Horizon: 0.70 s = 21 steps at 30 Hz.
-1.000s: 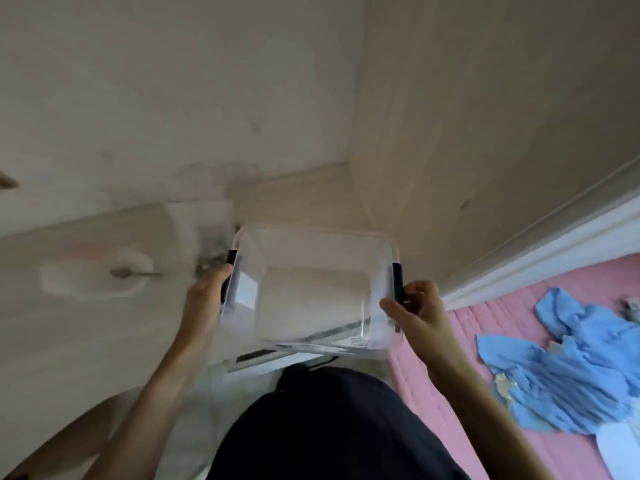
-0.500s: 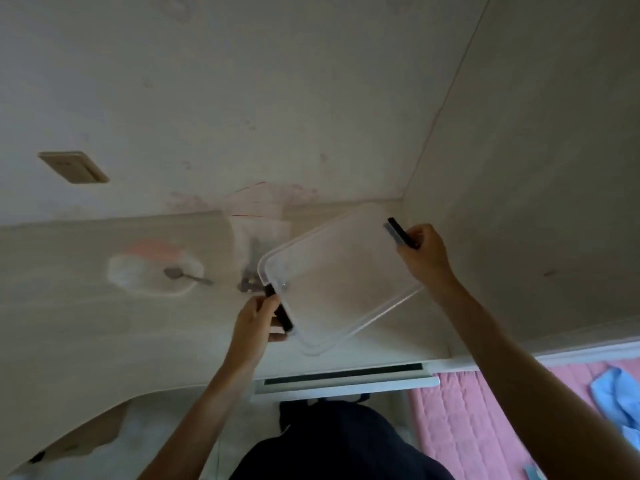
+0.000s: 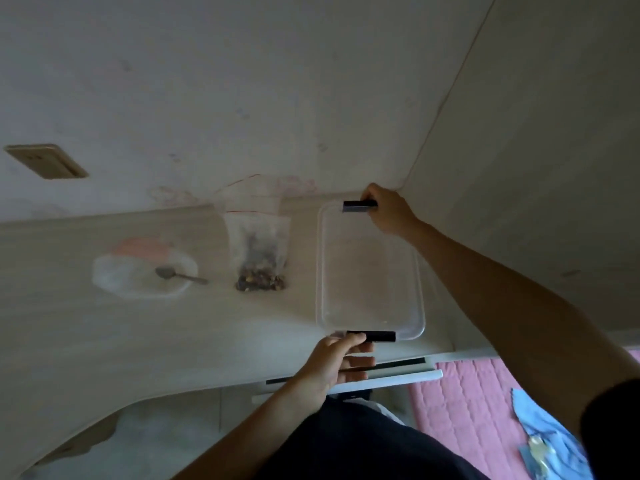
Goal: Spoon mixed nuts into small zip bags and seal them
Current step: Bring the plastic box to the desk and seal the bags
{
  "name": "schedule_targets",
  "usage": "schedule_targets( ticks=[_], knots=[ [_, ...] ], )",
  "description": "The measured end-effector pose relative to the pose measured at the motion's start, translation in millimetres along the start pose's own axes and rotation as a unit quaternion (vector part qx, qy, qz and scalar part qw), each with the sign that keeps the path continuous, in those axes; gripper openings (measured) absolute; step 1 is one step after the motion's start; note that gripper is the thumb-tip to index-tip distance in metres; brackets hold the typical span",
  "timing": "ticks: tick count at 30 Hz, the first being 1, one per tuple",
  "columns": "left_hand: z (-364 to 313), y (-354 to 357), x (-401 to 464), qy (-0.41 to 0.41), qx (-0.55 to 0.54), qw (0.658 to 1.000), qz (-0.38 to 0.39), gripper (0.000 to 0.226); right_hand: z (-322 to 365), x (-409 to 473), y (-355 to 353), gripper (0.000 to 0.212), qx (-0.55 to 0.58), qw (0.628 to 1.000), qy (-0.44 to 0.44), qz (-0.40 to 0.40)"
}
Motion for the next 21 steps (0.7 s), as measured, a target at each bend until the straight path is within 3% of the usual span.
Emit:
schedule_targets(
  ticks=[10,14,18,21],
  knots=[
    [22,23,10,-0.019,-0.055,0.998,-0.017,0.052,12,22,39,0.025,-0.02,0.996,-0.054,0.07],
    [15,9,0,-0.015,-0.018,1.0,-0.016,0.057,21,11,20,0.034,0.076,0.991,-0.084,0.076],
    [0,-43,-20,0.018,0.048,0.996,-0.078,0.043,35,-24,9,0.026,0.232,0.962,-0.121,0.076],
    [-20,-88,-32,0.044,0.083,0.986,-0.136,0.025,48,-53,28,0.022,0.24,0.955,-0.145,0.098]
  ],
)
Point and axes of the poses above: each hand's wrist, its own x-axis towards the middle knuckle, its own y-axis out of the palm, z = x × y, the point moved 10 cm from there along x, towards the middle knuckle, and after that the axes turned 15 degrees about y, right-handed, at the moved point
